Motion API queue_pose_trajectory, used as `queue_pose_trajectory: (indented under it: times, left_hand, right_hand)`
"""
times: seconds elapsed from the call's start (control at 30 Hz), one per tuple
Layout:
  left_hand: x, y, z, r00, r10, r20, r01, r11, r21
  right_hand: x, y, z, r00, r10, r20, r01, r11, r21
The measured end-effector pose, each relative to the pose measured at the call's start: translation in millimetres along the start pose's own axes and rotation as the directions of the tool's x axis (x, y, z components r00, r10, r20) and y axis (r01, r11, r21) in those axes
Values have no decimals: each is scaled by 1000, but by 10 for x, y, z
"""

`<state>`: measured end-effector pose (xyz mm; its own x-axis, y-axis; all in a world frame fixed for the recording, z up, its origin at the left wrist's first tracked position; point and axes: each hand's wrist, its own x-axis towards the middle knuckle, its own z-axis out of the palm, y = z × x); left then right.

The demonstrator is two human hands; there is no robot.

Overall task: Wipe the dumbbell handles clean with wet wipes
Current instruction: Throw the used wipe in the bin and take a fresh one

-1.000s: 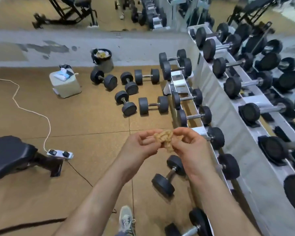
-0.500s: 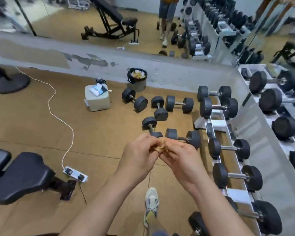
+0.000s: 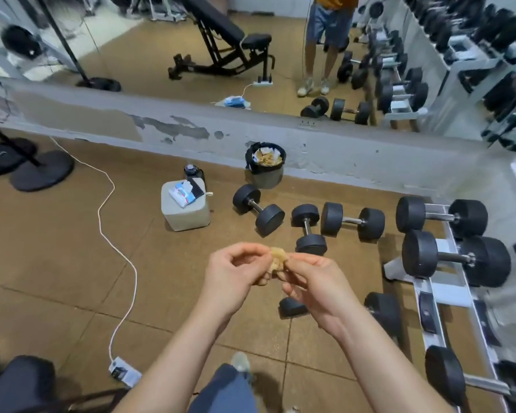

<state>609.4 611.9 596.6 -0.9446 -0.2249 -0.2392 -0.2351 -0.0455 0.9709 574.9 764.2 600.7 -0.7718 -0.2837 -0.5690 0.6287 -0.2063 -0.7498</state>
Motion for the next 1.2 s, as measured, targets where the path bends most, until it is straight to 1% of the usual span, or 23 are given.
queue_pose_trajectory:
  times: [0.07, 0.13, 0.23, 0.33, 0.4, 0.5, 0.6, 0.63, 0.7, 0.77, 0.83, 0.93, 1.0, 1.07, 1.1, 1.13, 1.2]
  left_hand:
    - [572, 13, -68, 999, -22, -27, 23, 999, 33]
    - [1165, 15, -168, 999, -45, -2, 45, 995, 85]
    - [2116, 80, -353, 996, -64, 67, 56, 992, 116]
    - [3095, 253, -583, 989, -68, 132, 63, 997, 48]
    - [3688, 345, -738, 988, -85, 125, 84, 996, 14]
    - [4485, 437, -896, 986, -137, 92, 126, 985, 119]
    - [5270, 466, -907, 967, -251, 41, 238, 951, 196]
    - [5556, 438, -884, 967, -253, 28, 240, 941, 240]
    - [6160, 355, -809, 980, -197, 7, 182, 917, 355]
    - [6795, 248, -708, 983, -185, -19, 180, 923, 340]
    - [7442, 90, -584, 975, -222, -7, 215, 935, 282]
    - [8410, -285, -382, 947, -311, 82, 286, 930, 232]
    - [8958, -588, -249, 912, -374, 166, 332, 914, 234]
    - [9405, -850, -119, 890, -391, 233, 337, 910, 243]
    - [9610, -968, -51, 879, -397, 265, 330, 906, 264]
    - [9790, -1055, 0, 871, -400, 286, 320, 902, 289]
    - [10066, -1196, 23, 864, -415, 285, 325, 892, 314]
  right_hand:
    - [467, -204, 87, 999, 20, 28, -20, 1000, 11]
    - [958, -409, 206, 999, 13, 31, -12, 1000, -22]
    - [1802, -743, 476, 996, -60, -63, 53, 992, -118]
    - [2774, -1069, 824, 984, -83, -159, 67, 993, -102]
    - [3350, -1288, 1040, 982, -77, -170, 58, 992, -112]
    - [4043, -1586, 1297, 980, -50, -190, 20, 988, -153]
    - [4738, -1841, 1384, 972, -53, -231, 4, 978, -207]
    - [5006, -1916, 1373, 969, -57, -242, 3, 976, -220]
    - [5592, -2075, 1310, 963, -54, -263, 1, 980, -198]
    - [6222, -2230, 1205, 956, -50, -288, 4, 988, -157]
    - [6862, -2369, 1075, 950, -61, -307, 12, 987, -159]
    - [7848, -2528, 830, 921, -100, -377, 20, 977, -211]
    - [8455, -2578, 650, 875, -144, -462, 15, 962, -273]
    - [9027, -2618, 477, 829, -198, -522, 18, 944, -330]
    - [9284, -2639, 399, 819, -216, -532, 17, 936, -353]
    - [9532, -2644, 322, 827, -218, -518, 13, 929, -370]
    - [9888, -2667, 236, 859, -173, -482, -35, 919, -393]
